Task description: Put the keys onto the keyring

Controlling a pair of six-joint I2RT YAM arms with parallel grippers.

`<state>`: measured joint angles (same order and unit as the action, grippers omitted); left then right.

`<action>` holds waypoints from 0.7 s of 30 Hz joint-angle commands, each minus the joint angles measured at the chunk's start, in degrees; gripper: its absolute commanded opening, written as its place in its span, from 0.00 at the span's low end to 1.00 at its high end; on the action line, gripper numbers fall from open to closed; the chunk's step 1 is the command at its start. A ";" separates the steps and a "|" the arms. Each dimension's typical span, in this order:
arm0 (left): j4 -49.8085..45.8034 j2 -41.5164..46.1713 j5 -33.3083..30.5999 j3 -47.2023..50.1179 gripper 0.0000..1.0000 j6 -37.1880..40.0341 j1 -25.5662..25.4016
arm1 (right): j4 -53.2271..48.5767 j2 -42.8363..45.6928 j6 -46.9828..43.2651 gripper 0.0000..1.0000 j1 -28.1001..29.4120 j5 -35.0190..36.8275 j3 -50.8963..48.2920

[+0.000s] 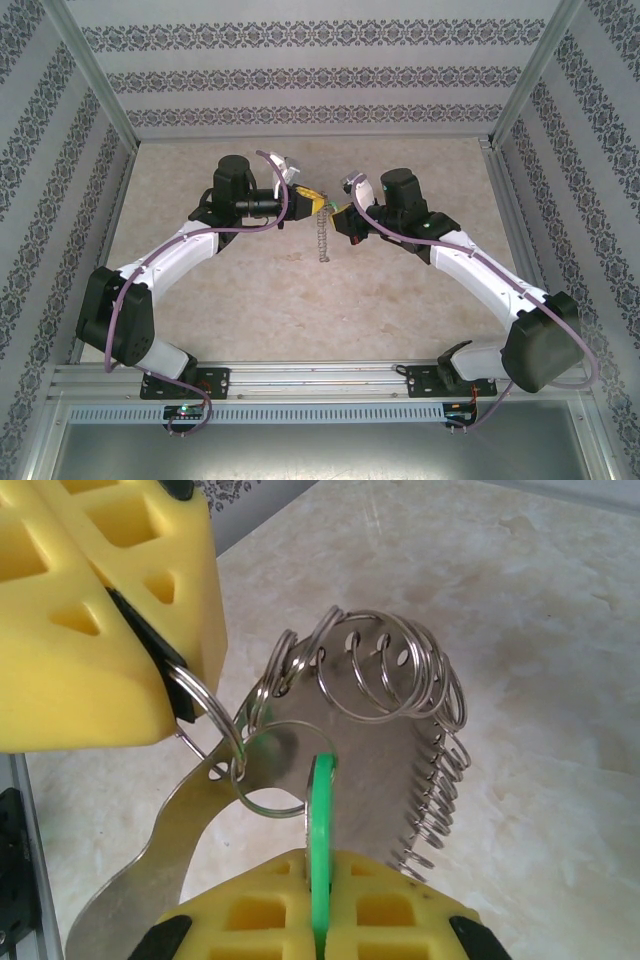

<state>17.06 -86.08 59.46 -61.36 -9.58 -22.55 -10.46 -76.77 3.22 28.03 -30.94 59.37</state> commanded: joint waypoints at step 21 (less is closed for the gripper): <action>0.95 1.88 0.94 -2.09 0.00 0.90 -0.75 | 1.12 -2.30 0.74 0.00 2.71 -1.06 0.18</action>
<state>16.67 -86.08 59.46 -61.39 -9.56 -22.55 -9.37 -78.17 3.46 29.91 -31.53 58.59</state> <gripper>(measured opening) 0.050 0.064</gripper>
